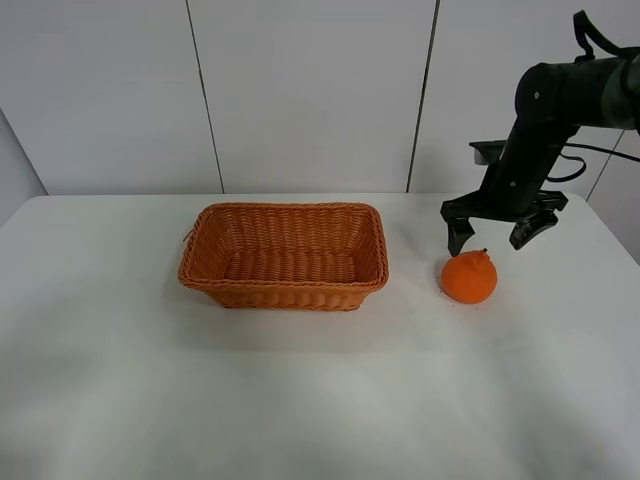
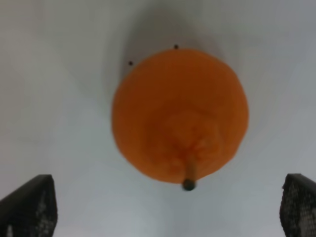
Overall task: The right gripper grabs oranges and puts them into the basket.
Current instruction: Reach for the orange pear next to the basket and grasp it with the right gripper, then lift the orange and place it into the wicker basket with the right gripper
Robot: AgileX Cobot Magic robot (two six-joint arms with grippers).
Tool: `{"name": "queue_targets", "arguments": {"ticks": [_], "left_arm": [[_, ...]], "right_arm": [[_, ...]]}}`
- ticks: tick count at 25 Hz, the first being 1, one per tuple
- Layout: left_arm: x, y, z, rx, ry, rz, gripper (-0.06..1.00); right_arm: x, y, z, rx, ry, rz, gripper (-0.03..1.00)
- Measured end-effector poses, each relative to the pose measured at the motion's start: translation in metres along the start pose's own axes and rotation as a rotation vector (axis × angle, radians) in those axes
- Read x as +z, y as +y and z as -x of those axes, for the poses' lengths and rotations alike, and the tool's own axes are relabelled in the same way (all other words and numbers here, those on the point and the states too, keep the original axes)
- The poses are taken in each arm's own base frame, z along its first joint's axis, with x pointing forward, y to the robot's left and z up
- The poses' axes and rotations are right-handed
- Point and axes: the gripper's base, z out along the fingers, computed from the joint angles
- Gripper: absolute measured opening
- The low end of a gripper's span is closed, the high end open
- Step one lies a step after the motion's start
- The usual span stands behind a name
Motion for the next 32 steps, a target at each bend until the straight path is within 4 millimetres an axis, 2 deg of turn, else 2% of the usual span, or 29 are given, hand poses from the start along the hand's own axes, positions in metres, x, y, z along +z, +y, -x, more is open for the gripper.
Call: {"name": "queue_targets", "arguments": {"ticks": [11,21,26,29,32], "left_arm": [[0.000,0.000,0.000,0.000,0.000,0.000,0.88],[0.000,0.000,0.000,0.000,0.000,0.000,0.88],[0.000,0.000,0.000,0.000,0.000,0.000,0.88],[0.000,0.000,0.000,0.000,0.000,0.000,0.88],[0.000,0.000,0.000,0.000,0.000,0.000,0.88]], "right_arm": [[0.028,-0.010,0.006,0.027,0.016,-0.006,0.69],[0.075,-0.009,0.007,0.038,0.087,0.006,0.69],[0.080,-0.009,0.007,0.041,0.092,0.011,0.68],[0.080,-0.009,0.007,0.038,0.092,0.012,0.52],[0.079,-0.009,0.007,0.038,0.097,0.012,0.24]]}}
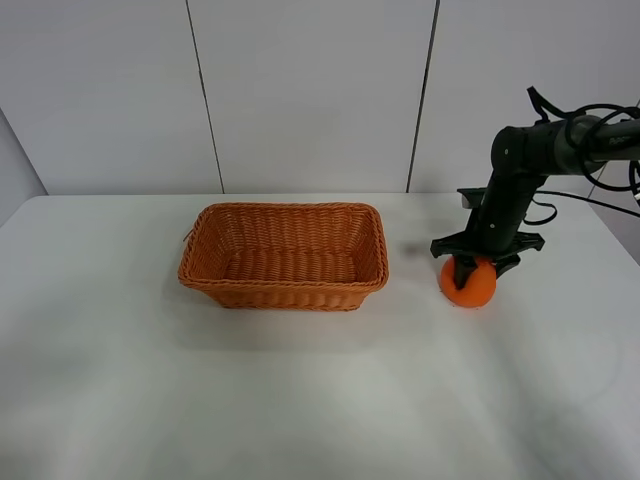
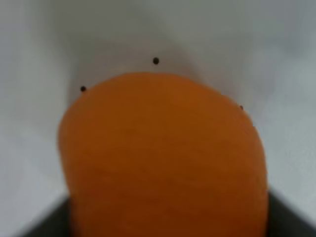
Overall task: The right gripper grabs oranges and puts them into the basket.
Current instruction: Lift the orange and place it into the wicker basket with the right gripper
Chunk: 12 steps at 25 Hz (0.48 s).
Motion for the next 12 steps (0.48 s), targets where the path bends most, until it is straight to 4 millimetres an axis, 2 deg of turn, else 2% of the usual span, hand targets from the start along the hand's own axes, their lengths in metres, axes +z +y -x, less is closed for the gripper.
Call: {"name": "queue_targets", "arguments": {"ticks": [2,6,9,12], "left_arm": [[0.000,0.000,0.000,0.000,0.000,0.000,0.88],[0.000,0.000,0.000,0.000,0.000,0.000,0.88],[0.000,0.000,0.000,0.000,0.000,0.000,0.88],[0.000,0.000,0.000,0.000,0.000,0.000,0.88]], "right_arm": [[-0.004,0.000,0.000,-0.005,-0.002,0.000,0.08],[-0.023,0.001,0.001,-0.036,-0.024,0.001,0.07],[-0.053,0.001,0.005,-0.055,-0.042,-0.007,0.07],[-0.099,0.002,0.011,-0.060,-0.114,-0.005,0.07]]}}
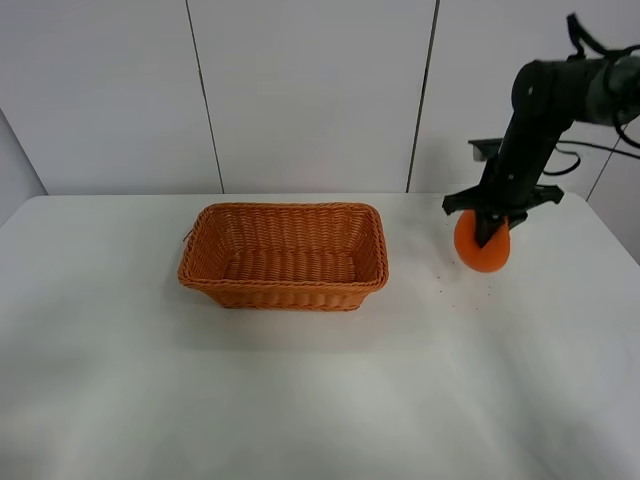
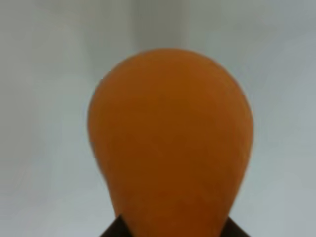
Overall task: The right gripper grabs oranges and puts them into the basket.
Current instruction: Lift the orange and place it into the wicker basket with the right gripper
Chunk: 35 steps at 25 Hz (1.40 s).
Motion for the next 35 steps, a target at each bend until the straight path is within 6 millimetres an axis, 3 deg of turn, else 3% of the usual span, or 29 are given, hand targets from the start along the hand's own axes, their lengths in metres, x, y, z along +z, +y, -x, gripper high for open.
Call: {"name": "queue_targets", "arguments": {"ticks": [4,8,13,17,22,27,31,35], "left_arm": [[0.000,0.000,0.000,0.000,0.000,0.000,0.88],[0.000,0.000,0.000,0.000,0.000,0.000,0.88],[0.000,0.000,0.000,0.000,0.000,0.000,0.88],[0.000,0.000,0.000,0.000,0.000,0.000,0.88],[0.000,0.000,0.000,0.000,0.000,0.000,0.88],[0.000,0.000,0.000,0.000,0.000,0.000,0.88],[0.000,0.000,0.000,0.000,0.000,0.000,0.88],[0.000,0.000,0.000,0.000,0.000,0.000,0.88]], "right_arm": [[-0.050,0.008,0.013,-0.017,-0.151,0.004,0.07],[-0.075,0.031,0.019,-0.069,-0.229,0.016,0.07],[-0.094,0.098,0.017,-0.210,-0.295,0.069,0.07],[-0.095,0.154,0.003,-0.328,-0.296,0.114,0.07],[-0.073,0.206,-0.003,-0.411,-0.324,0.155,0.07],[-0.024,0.247,-0.002,-0.468,-0.325,0.185,0.07],[0.019,0.262,0.002,-0.470,-0.320,0.193,0.07],[0.057,0.262,0.004,-0.469,-0.271,0.173,0.07]]}}
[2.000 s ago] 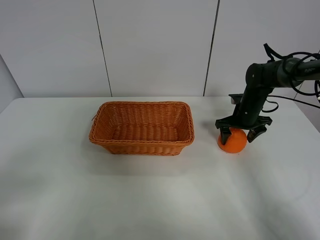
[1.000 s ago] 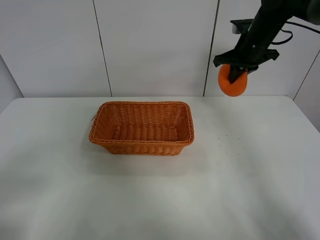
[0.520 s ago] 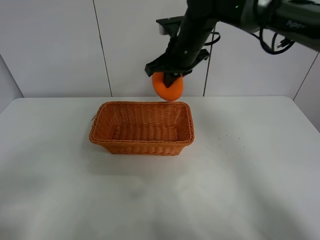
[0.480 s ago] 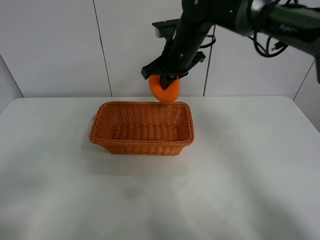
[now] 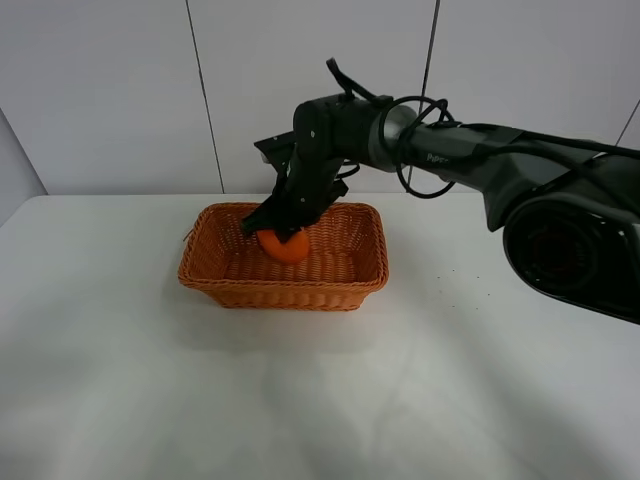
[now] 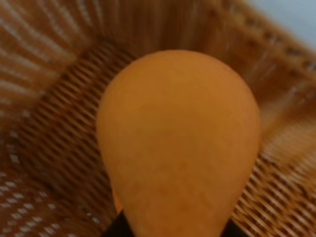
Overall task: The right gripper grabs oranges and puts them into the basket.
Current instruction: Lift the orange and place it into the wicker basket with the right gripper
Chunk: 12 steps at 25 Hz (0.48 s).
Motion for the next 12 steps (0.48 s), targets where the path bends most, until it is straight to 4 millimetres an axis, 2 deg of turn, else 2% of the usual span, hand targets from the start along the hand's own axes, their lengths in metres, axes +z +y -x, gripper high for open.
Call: {"name": "queue_targets", "arguments": {"ticks": [2,4,9,12], "left_arm": [[0.000,0.000,0.000,0.000,0.000,0.000,0.88],[0.000,0.000,0.000,0.000,0.000,0.000,0.88],[0.000,0.000,0.000,0.000,0.000,0.000,0.88],[0.000,0.000,0.000,0.000,0.000,0.000,0.88]], "right_arm": [[0.007,-0.002,-0.003,0.004,0.021,-0.002,0.07],[0.009,-0.002,-0.004,0.003,0.028,-0.003,0.13],[0.001,-0.001,-0.002,0.006,0.037,0.001,0.58],[-0.017,0.000,0.007,0.002,0.029,0.004,0.67]]}}
